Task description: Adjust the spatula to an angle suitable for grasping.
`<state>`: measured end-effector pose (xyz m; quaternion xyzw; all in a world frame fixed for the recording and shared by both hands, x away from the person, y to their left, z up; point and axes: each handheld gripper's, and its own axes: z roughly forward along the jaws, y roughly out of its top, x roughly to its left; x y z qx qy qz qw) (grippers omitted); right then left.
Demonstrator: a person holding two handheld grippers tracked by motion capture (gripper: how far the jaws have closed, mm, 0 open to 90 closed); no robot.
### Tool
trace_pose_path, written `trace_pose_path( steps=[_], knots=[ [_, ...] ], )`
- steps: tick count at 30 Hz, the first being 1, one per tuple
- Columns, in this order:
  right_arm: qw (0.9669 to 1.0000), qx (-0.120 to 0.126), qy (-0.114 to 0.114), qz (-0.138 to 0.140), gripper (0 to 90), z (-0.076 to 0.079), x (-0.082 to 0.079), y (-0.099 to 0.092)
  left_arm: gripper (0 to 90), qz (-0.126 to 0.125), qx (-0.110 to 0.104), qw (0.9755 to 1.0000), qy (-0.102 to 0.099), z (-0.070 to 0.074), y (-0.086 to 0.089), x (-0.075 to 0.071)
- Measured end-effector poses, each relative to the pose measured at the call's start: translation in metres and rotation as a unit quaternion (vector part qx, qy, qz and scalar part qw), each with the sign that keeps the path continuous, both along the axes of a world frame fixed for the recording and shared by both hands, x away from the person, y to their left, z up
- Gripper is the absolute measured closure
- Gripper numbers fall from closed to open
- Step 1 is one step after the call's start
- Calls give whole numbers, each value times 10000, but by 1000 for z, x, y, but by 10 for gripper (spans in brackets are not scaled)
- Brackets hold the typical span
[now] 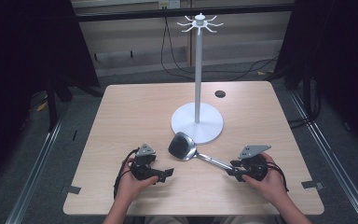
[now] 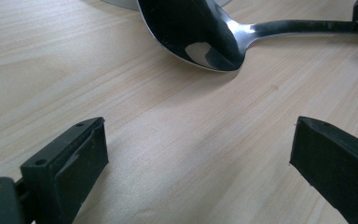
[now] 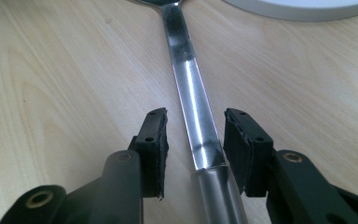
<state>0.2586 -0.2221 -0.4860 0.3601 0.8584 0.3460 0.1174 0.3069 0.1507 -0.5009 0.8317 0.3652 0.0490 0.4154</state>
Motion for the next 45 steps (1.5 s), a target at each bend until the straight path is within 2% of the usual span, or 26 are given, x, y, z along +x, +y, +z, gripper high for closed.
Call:
trace_pose_path(
  steps=[3, 4, 7, 12, 14, 18, 20, 29, 37, 41, 43, 44, 45],
  knots=[
    [10000, -62, 0, 57, 639, -3, 3, 3, 39, 27, -3, 10000, -3, 0, 1, -1],
    [9999, -125, -15, 74, 683, -4, 5, 5, 39, 16, -12, 10000, 5, 0, 2, -1],
    [9999, -124, 19, 63, 715, -4, 7, 4, 39, 10, -2, 10000, 12, 0, 3, -1],
    [9997, -133, 91, 182, 727, -3, 10, 3, 39, 44, -21, 10000, 19, -1, 4, -2],
    [9991, -117, 101, 384, 737, -4, 12, 5, 40, 48, 6, 10000, 13, -1, 5, -3],
    [9986, -150, 81, 508, 747, -3, 13, 13, 40, 102, -11, 9999, -14, 1, 7, -4],
    [9983, -36, 102, 564, 748, -5, 16, 19, 40, 131, 4, 9999, -29, 1, 9, -6],
    [9969, 50, 71, 781, 748, -7, 24, 38, 41, 327, -40, 9995, -23, 1, 25, -13],
    [9945, -23, -24, 1046, 748, -7, 29, 60, 41, 476, -51, 9989, -20, 2, 37, -19],
    [9939, 49, 5, 1098, 747, -8, 31, 66, 41, 548, -59, 9985, -4, 1, 40, -20],
    [9949, 31, -8, 1004, 745, -9, 31, 67, 41, 552, -38, 9985, 1, 1, 40, -20],
    [9950, 88, -15, 995, 727, -10, 31, 67, 41, 544, -46, 9985, 2, 1, 40, -20],
    [9950, 126, -36, 986, 672, -10, 31, 66, 41, 544, -46, 9985, -4, 1, 40, -20]
  ],
)
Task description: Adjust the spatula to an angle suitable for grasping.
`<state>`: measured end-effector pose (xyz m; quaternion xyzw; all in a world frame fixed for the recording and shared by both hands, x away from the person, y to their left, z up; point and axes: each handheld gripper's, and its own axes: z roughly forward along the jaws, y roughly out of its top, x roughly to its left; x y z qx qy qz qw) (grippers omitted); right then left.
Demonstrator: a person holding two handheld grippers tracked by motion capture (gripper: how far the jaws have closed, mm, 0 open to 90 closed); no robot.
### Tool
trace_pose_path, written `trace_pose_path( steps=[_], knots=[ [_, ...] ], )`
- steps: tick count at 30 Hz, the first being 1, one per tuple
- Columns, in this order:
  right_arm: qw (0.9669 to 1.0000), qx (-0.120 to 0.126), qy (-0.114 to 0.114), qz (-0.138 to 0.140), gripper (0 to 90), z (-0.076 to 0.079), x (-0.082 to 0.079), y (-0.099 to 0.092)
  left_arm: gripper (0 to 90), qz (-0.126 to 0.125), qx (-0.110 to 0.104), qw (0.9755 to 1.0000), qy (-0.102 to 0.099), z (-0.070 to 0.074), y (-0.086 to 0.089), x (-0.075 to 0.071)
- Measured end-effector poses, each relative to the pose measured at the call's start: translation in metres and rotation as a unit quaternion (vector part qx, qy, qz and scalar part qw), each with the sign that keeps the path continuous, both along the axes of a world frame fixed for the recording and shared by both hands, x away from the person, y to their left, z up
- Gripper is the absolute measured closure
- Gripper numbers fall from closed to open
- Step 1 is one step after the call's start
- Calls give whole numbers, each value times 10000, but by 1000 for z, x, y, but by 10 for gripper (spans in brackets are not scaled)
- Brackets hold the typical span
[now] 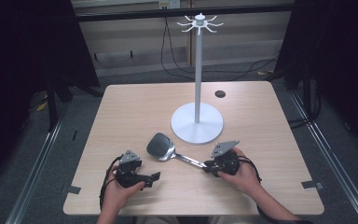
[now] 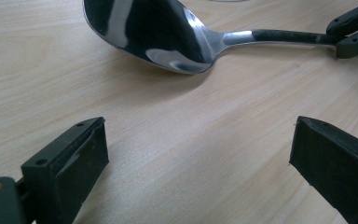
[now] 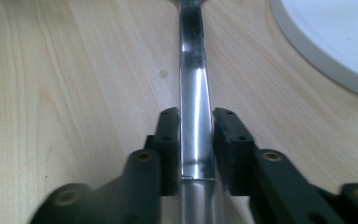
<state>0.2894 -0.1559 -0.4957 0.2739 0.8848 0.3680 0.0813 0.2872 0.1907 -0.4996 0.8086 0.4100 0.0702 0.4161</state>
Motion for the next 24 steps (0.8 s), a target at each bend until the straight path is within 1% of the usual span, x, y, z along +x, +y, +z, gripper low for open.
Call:
trace_pose_path(
  steps=[1, 2, 4, 5, 6, 7, 8, 9, 10, 11, 12, 13, 14, 15, 16, 17, 19, 20, 21, 24],
  knots=[
    [10000, 15, -27, -34, 654, 1, -1, -1, 41, -6, -10, 10000, -7, 0, 0, 0],
    [9999, 100, -10, -55, 655, 2, -2, -1, 41, -18, -25, 10000, -4, 0, -1, 0],
    [9997, 166, -115, -125, 647, 8, -4, -4, 41, -68, 16, 10000, 10, 0, -1, 1],
    [9995, 241, -151, -126, 651, 10, -5, -5, 41, -26, 9, 10000, 11, 0, -2, 0],
    [9994, 261, -169, -165, 664, 12, -8, -6, 41, -38, -21, 10000, 17, -1, -3, 1],
    [9992, 288, -199, -187, 708, 13, -10, -7, 41, -73, 23, 10000, 15, -1, -4, 1],
    [9992, 305, -179, -159, 746, 14, -13, -8, 41, -90, 47, 9999, 19, -1, -4, 1],
    [9991, 328, -206, -144, 776, 15, -15, -8, 41, -52, -13, 10000, 22, -1, -5, 1],
    [9990, 396, -147, -113, 854, 17, -21, -8, 41, -102, 28, 9999, 2, 0, -5, 2],
    [9990, 396, -147, -113, 854, 17, -21, -8, 41, -93, 50, 9999, -7, 0, -6, 2],
    [9990, 413, -105, -101, 880, 18, -23, -8, 41, -74, -5, 10000, 14, 0, -8, 2],
    [9990, 430, -77, -67, 900, 18, -24, -8, 41, -100, 10, 9999, 9, -1, -8, 2],
    [9990, 446, -42, -41, 900, 18, -24, -7, 41, -162, 46, 9999, 24, 0, -8, 3],
    [9990, 450, 17, -43, 900, 16, -25, -7, 41, -139, 33, 9999, 14, -1, -9, 3],
    [9991, 410, 28, -44, 900, 14, -24, -7, 41, -95, -14, 10000, 13, -1, -11, 2],
    [9994, 345, 38, -63, 900, 12, -24, -6, 41, -166, 49, 9999, 5, 0, -11, 3],
    [9997, 235, 83, -37, 900, 8, -24, -5, 41, -169, -2, 9999, 8, 0, -13, 3],
    [9998, 193, 106, -39, 900, 6, -24, -4, 41, -203, 53, 9998, 5, 0, -13, 4],
    [9998, 97, 145, -66, 900, 4, -24, -3, 41, -205, 42, 9998, 8, 0, -13, 4],
    [9998, 0, 143, -156, 900, 1, -22, -3, 41, -201, 59, 9998, 3, 0, -14, 5]
  ],
)
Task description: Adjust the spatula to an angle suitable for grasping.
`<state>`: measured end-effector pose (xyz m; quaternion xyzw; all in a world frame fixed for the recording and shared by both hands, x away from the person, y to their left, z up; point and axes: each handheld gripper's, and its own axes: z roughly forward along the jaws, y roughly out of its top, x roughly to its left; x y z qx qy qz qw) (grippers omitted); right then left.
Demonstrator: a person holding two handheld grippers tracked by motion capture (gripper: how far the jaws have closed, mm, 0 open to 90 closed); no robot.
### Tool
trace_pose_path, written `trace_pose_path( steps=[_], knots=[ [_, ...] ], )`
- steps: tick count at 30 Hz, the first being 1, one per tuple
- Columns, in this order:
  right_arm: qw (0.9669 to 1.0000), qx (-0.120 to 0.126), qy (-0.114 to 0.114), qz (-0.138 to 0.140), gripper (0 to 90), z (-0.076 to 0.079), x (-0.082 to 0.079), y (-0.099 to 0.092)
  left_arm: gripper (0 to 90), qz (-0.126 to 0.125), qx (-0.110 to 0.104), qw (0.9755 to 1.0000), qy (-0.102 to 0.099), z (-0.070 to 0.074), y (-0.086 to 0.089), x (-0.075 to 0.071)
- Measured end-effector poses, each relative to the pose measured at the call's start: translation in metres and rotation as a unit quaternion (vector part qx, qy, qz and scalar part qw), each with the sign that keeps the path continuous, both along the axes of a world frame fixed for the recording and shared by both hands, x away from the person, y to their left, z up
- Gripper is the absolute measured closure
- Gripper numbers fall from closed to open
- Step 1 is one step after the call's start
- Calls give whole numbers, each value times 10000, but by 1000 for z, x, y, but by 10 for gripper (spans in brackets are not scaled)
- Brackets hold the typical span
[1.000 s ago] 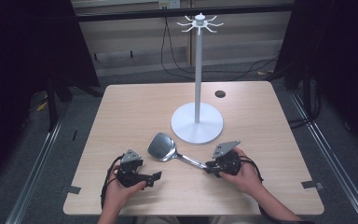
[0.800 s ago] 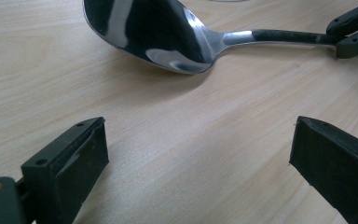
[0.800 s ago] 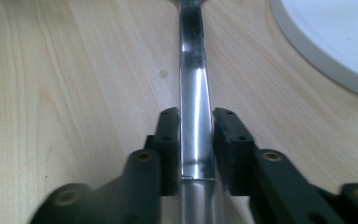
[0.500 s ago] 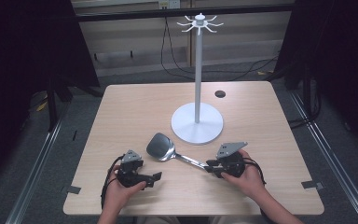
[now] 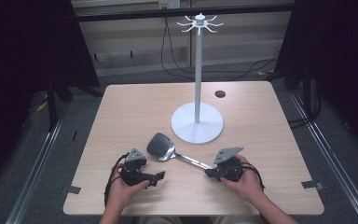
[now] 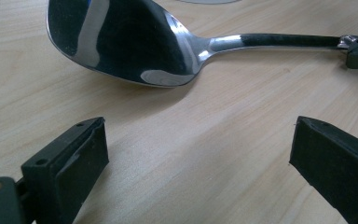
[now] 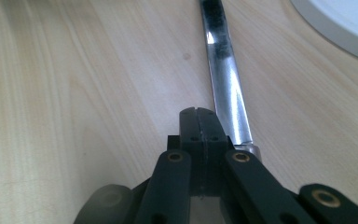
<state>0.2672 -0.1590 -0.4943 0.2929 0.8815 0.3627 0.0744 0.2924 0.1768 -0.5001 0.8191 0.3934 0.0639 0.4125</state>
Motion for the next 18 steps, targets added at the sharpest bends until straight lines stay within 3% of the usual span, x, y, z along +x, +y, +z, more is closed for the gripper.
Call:
trace_pose_path(
  steps=[10, 18],
  knots=[
    [9996, 11, -74, -278, 900, -4, 10, -12, 42, -3, -19, 10000, 13, -1, -1, -1],
    [9969, 140, -95, -769, 900, -6, 23, -30, 43, -8, 14, 10000, 39, -2, 0, -1]
  ],
)
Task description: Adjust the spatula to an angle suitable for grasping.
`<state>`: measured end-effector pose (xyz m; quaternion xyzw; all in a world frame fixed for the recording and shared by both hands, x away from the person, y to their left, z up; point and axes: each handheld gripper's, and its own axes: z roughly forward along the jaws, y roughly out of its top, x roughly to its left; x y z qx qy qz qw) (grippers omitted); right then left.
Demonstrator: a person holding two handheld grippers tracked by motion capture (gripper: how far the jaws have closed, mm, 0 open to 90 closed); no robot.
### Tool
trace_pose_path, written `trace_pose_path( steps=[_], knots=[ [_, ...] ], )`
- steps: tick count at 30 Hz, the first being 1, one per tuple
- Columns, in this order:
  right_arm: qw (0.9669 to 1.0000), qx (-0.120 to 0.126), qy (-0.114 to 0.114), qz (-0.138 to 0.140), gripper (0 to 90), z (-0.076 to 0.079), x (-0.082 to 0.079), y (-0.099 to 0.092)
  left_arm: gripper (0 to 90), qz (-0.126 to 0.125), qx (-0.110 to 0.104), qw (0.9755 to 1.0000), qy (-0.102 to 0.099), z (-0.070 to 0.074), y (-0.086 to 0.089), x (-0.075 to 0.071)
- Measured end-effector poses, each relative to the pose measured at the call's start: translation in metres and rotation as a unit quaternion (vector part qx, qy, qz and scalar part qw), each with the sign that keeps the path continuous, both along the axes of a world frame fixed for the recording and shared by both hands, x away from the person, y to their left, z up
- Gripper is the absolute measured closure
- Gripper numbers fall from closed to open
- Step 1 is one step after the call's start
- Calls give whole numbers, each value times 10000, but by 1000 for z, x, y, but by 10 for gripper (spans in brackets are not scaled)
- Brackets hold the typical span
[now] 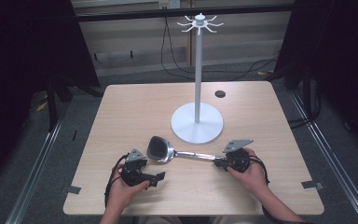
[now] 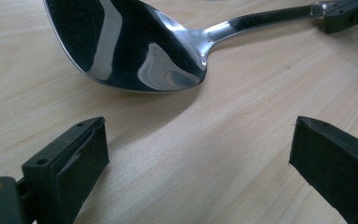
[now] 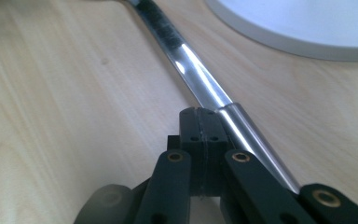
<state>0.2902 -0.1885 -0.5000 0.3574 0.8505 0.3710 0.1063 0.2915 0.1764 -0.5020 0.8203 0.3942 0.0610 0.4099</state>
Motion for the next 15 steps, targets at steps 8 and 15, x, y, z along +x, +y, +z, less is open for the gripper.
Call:
trace_pose_path(
  steps=[8, 15],
  knots=[
    [9988, 158, -137, -452, 900, -3, 13, -17, 45, 11, 25, 10000, 12, -2, 1, -1],
    [9958, 181, -353, -822, 900, -3, 21, -28, 44, 39, 34, 10000, 33, -2, 3, -4]
  ],
)
